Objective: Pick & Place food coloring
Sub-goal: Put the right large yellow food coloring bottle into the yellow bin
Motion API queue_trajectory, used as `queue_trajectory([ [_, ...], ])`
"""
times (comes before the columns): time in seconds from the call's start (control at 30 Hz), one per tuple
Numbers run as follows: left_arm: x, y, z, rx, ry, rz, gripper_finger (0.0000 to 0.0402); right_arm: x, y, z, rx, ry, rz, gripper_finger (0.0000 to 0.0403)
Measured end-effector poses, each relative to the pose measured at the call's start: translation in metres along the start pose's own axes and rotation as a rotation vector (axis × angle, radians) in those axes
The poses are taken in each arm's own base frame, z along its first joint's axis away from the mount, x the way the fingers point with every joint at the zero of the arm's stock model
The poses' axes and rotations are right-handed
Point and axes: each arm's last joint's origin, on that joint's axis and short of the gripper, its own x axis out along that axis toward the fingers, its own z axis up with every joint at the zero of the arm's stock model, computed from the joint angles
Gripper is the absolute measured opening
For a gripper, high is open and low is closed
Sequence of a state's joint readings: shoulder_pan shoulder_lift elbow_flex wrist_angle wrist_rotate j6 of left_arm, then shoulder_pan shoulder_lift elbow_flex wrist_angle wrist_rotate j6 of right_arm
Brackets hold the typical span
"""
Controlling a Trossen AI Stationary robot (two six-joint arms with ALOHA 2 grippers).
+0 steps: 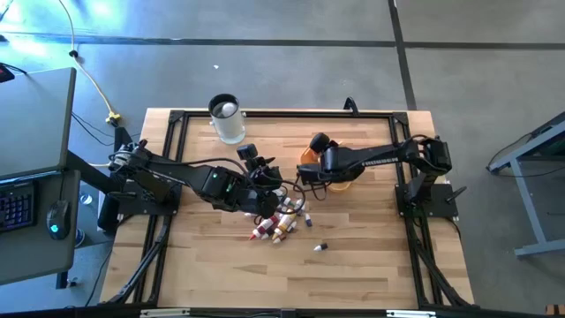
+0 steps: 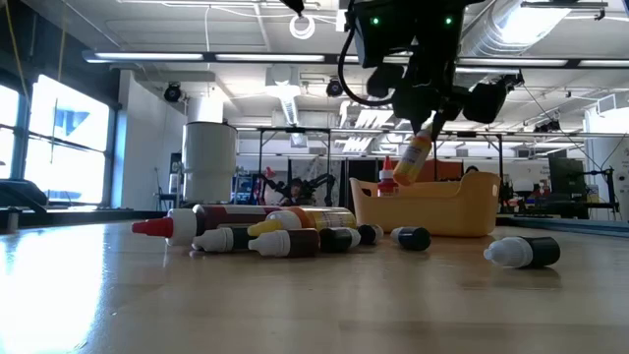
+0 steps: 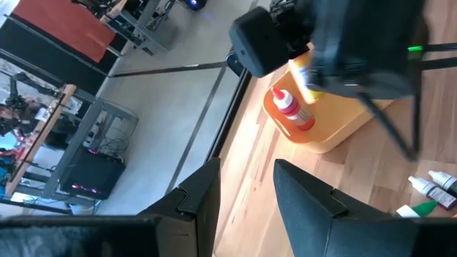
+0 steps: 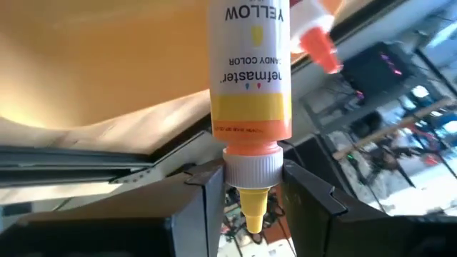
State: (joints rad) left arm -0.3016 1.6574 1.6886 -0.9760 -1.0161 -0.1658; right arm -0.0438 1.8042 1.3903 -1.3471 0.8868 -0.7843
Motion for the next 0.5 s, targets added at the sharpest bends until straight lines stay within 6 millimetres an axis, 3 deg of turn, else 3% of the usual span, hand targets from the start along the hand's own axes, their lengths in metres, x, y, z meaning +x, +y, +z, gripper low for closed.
queue_trajectory([
  [0.23,0.0,0.0,0.0,0.002,0.0,0.0,0.0129,0.016,-0.005,-0.003,-0.077,0.005,0.065,0.0109],
  [0.5,0.0,0.0,0.0,0.003,0.0,0.0,0.0129,0.042,-0.003,0.029,-0.332,0.216,0.013,0.011],
])
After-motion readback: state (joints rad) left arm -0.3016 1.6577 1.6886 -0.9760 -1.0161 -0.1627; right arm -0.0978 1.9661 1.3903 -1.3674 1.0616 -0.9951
